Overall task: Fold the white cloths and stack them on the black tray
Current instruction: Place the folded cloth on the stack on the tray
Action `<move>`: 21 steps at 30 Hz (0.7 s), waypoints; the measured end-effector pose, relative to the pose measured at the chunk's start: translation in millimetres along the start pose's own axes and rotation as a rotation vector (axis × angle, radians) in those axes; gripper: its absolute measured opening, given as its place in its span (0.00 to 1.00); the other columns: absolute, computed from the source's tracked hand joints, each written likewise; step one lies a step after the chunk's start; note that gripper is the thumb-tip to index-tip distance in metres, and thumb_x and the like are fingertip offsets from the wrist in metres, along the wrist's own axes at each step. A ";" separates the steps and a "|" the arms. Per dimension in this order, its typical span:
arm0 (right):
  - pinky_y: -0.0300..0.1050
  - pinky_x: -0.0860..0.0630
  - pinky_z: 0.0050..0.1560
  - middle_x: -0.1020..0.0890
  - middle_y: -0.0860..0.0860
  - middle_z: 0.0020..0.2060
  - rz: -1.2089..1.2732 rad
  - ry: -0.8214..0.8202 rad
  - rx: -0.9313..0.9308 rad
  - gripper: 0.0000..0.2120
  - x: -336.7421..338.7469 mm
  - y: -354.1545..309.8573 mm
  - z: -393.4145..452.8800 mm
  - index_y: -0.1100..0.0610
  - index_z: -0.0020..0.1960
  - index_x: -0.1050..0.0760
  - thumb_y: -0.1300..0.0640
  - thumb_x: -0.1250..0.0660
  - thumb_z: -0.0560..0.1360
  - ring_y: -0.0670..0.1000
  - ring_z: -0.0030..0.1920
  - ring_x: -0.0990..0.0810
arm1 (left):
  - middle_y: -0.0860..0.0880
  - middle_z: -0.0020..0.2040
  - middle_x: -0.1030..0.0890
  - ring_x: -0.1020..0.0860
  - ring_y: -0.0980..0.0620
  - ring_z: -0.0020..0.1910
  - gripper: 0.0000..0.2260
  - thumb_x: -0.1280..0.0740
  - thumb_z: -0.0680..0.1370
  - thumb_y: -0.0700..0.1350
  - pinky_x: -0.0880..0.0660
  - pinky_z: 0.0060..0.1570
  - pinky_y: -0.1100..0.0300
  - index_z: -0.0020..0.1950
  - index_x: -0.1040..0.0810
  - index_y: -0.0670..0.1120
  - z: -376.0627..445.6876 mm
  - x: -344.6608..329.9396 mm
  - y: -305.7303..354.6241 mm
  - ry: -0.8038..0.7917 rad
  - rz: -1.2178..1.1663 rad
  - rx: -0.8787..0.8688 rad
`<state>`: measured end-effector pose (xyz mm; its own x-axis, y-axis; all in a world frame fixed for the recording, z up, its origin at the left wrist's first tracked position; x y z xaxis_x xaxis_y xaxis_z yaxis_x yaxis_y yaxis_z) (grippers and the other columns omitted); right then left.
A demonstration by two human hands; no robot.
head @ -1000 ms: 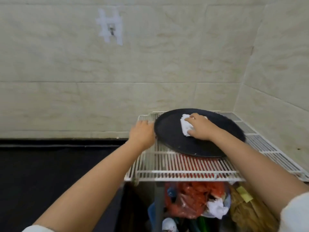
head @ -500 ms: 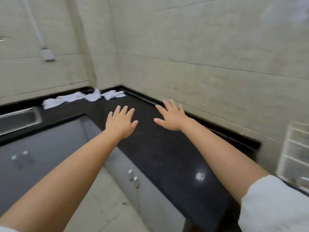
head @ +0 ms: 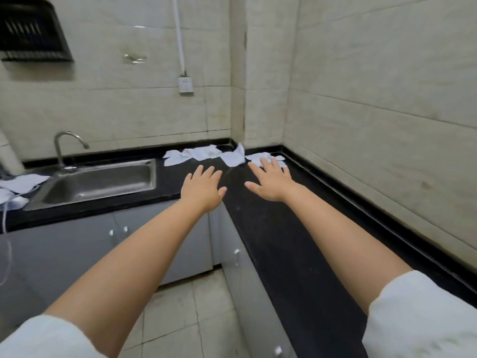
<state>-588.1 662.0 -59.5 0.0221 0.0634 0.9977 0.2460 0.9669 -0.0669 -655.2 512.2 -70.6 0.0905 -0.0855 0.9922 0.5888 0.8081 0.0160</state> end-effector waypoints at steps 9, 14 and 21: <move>0.62 0.59 0.73 0.59 0.54 0.76 -0.002 -0.059 0.117 0.29 -18.5 -30.5 178.1 0.48 0.76 0.56 0.41 0.51 0.79 0.58 0.75 0.63 | 0.49 0.77 0.47 0.52 0.45 0.77 0.23 0.48 0.82 0.53 0.49 0.74 0.46 0.76 0.45 0.48 129.5 -35.7 -102.2 -0.051 0.002 0.134; 0.62 0.59 0.73 0.58 0.55 0.76 -0.042 -0.086 0.113 0.29 -37.9 -44.0 278.0 0.48 0.76 0.57 0.42 0.51 0.79 0.58 0.75 0.63 | 0.49 0.77 0.45 0.50 0.45 0.76 0.23 0.48 0.81 0.53 0.47 0.73 0.46 0.75 0.44 0.48 221.8 -62.5 -150.4 -0.049 0.019 0.112; 0.61 0.58 0.73 0.57 0.54 0.76 -0.067 -0.038 -0.014 0.28 -33.9 -33.0 425.5 0.48 0.76 0.55 0.43 0.50 0.80 0.58 0.76 0.62 | 0.48 0.76 0.42 0.49 0.44 0.76 0.22 0.47 0.81 0.52 0.45 0.73 0.46 0.74 0.42 0.47 374.7 -85.8 -218.0 -0.027 0.038 -0.036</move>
<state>-1009.3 733.0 -88.7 -0.0317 0.0085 0.9995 0.2592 0.9658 0.0000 -1092.3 561.7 -112.9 0.0922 -0.0387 0.9950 0.6139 0.7889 -0.0261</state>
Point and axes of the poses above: each hand's wrist, its own z-axis towards the middle knuckle, its own x-axis out of the back of the hand, y = z × x, the point moved 3 cm from there along z, towards the middle knuckle
